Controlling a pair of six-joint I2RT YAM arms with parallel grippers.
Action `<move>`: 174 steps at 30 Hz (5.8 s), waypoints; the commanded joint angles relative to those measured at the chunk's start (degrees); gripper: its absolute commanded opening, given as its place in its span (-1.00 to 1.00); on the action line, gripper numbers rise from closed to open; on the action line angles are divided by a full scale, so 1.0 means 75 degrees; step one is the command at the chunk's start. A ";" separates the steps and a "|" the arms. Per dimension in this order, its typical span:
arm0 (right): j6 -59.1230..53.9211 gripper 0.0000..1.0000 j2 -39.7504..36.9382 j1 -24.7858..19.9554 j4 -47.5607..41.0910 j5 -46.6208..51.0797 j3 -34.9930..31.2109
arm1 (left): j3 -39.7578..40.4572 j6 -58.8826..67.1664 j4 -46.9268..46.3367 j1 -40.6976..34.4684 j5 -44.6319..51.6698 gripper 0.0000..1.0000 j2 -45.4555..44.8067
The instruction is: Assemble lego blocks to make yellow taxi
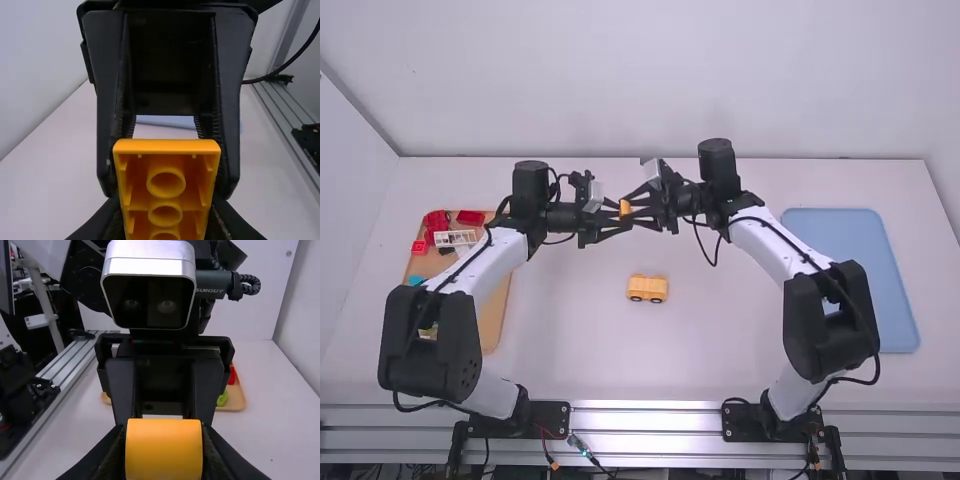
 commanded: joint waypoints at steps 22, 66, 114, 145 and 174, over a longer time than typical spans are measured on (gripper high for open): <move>0.0522 -0.55 -0.0201 -0.0146 -0.1518 0.3707 0.0248 | 0.0096 0.0006 -0.0076 0.0058 -0.0863 0.98 -0.0038; -0.3716 -0.62 0.2078 0.0944 -0.7006 1.0127 -0.0003 | 0.0096 0.0003 -0.1209 0.0067 -0.4197 0.98 -0.0038; -0.5814 0.97 0.0146 -0.2253 -0.1888 0.4199 -0.4144 | -0.2620 0.2404 0.1830 -0.0047 -0.0434 0.98 0.0513; -0.6137 0.32 0.1306 -0.2935 -0.0463 0.2906 -0.4433 | -0.2687 0.2433 0.2060 -0.0522 -0.0644 0.98 0.0629; -0.6942 -0.43 0.0933 -0.2789 -0.2920 0.2757 -0.3462 | -0.2678 0.3034 0.3316 -0.1148 -0.1574 0.97 0.2658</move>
